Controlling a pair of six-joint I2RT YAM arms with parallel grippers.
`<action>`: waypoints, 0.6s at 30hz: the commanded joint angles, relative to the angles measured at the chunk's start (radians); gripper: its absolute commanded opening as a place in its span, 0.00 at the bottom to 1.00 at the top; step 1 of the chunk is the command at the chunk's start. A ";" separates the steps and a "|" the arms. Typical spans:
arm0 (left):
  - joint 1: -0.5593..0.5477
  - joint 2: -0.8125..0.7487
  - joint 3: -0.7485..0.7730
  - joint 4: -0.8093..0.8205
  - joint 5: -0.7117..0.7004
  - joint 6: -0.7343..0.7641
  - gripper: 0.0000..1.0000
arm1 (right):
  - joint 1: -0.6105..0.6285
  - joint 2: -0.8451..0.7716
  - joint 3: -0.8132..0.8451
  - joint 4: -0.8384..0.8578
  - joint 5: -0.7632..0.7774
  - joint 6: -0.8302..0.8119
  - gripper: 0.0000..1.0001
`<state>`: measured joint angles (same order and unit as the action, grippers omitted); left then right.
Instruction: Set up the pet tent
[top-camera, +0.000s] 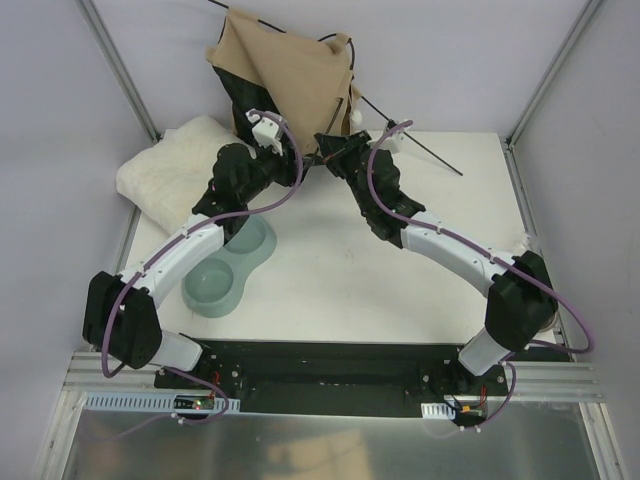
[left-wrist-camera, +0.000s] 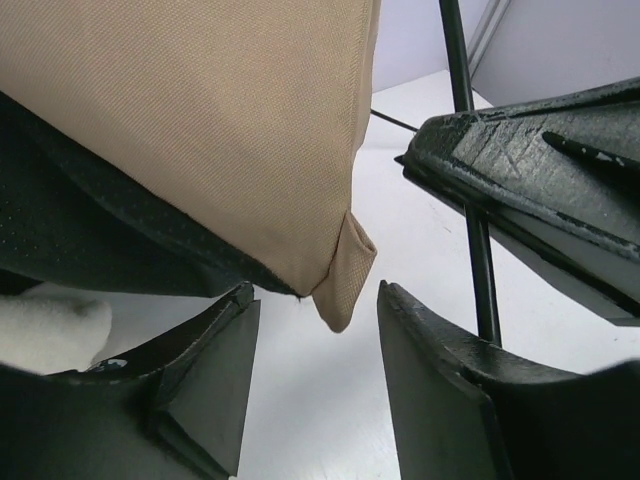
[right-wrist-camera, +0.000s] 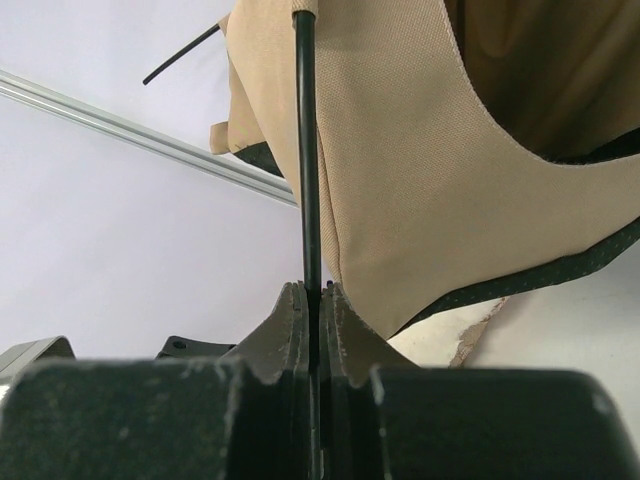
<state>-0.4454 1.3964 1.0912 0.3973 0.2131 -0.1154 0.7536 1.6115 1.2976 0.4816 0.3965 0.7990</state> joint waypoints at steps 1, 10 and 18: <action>0.001 0.030 0.065 0.049 0.028 0.033 0.48 | -0.007 0.019 0.037 -0.001 0.022 0.014 0.00; 0.001 0.065 0.098 0.029 0.039 0.002 0.24 | -0.007 0.014 0.032 -0.005 0.025 0.019 0.00; 0.001 0.070 0.118 0.031 0.063 -0.020 0.00 | -0.007 0.013 0.031 0.002 0.030 0.037 0.00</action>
<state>-0.4438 1.4700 1.1576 0.3946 0.2333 -0.1177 0.7544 1.6138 1.2980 0.4816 0.3916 0.8154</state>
